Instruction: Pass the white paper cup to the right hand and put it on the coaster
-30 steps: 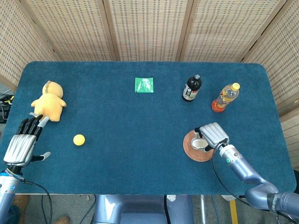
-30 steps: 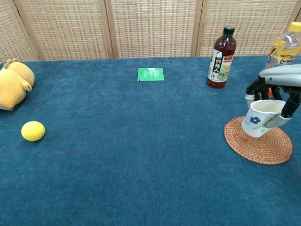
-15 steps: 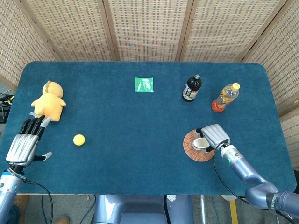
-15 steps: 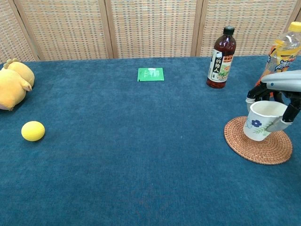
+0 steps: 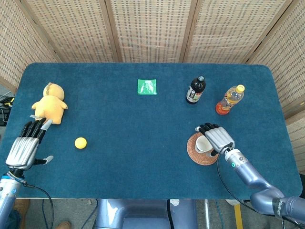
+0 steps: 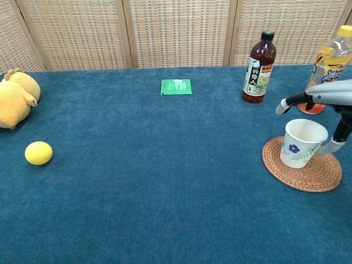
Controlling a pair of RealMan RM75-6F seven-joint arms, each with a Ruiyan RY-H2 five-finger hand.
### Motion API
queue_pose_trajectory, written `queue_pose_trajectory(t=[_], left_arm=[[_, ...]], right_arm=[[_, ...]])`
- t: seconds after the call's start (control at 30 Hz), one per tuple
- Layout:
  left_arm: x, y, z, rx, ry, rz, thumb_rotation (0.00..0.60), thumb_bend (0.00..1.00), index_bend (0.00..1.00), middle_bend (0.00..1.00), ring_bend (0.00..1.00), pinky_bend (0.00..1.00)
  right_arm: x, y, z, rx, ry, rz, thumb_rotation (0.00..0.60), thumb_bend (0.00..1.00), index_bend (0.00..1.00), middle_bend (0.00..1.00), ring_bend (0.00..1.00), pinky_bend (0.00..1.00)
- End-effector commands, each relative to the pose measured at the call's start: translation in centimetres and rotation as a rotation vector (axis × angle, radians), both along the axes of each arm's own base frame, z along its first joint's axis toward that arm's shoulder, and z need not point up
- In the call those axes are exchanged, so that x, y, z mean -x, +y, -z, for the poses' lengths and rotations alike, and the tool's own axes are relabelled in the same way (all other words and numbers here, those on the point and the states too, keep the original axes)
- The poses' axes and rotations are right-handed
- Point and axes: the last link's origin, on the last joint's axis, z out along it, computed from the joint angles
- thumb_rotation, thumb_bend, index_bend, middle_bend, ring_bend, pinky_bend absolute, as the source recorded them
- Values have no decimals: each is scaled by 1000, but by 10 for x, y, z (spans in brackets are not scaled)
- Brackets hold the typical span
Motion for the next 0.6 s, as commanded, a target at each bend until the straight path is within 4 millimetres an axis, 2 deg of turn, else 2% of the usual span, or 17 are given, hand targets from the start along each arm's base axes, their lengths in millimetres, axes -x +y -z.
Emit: queue_pose_trajectory(t=[0.03,0.17,0.27,0.4,0.43,0.6], left_arm=[[0,-1,-2,-5,-4,0,600,0,0,0,0,0],[0,-5,-5,-22,-15,2,600,0,0,0,0,0],[0,-11,-7,-34,-24,7,600,0,0,0,0,0],[1,-19,-8,-47,-27,11,600,0,0,0,0,0],[3,-23,-8,-53,-24,13,600,0,0,0,0,0],[7,-35,-5,-57,-28,15,600,0,0,0,0,0]], right_arm=[[-4,13,-17,35,4,-19,600,16,109,74,24,45],[-5,44,-49,161,-7,-66,600,0,79,4,0,0],[1,67,-67,303,-41,-114,600,0,55,0,0,0],[13,89,-73,407,-78,-137,600,0,21,0,0,0],[21,100,-75,442,-82,-135,600,0,16,0,0,0],[39,120,-72,494,-83,-128,600,0,11,0,0,0]])
